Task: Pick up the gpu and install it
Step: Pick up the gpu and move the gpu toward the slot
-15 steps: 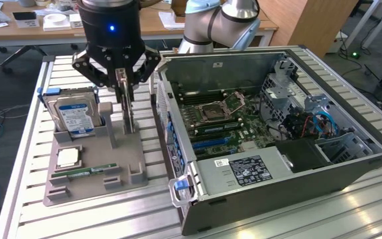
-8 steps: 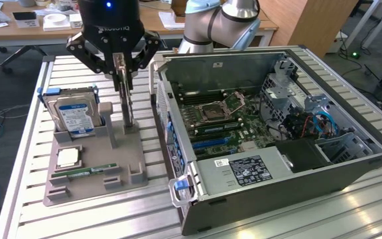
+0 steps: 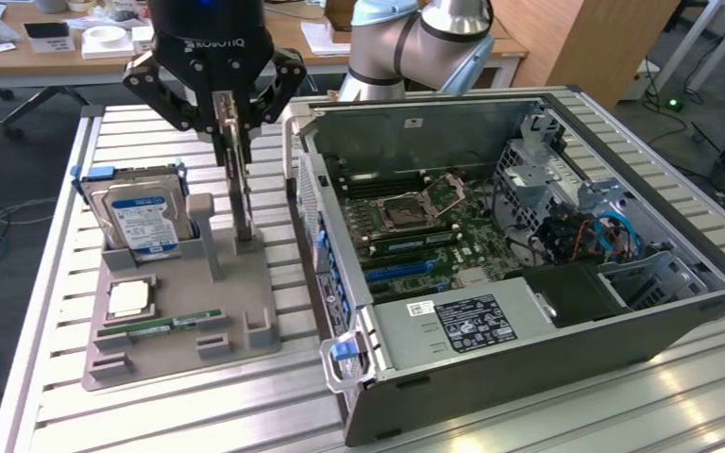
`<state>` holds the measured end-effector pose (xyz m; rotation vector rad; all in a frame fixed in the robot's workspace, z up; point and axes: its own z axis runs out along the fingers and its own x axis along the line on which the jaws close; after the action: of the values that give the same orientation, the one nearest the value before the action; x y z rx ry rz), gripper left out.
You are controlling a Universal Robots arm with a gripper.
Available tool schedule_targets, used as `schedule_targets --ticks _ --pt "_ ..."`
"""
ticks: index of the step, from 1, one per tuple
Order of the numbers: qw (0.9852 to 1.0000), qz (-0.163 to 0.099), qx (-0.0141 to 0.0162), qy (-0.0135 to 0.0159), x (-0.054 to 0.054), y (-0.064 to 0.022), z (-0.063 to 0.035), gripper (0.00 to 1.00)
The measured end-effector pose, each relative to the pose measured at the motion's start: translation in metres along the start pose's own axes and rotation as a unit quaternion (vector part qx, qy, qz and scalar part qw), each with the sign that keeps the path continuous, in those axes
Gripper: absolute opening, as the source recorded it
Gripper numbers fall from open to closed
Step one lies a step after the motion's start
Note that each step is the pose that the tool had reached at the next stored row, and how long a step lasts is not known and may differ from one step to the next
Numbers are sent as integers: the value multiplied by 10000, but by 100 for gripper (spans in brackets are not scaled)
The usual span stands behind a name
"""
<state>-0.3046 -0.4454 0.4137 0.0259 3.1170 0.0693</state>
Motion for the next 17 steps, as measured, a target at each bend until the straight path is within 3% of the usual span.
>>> schedule_targets --ticks 8,17 --pt "10000 -1 -1 1 -28 0 -1 27" --pt "10000 1 -39 1 -269 4 6 27"
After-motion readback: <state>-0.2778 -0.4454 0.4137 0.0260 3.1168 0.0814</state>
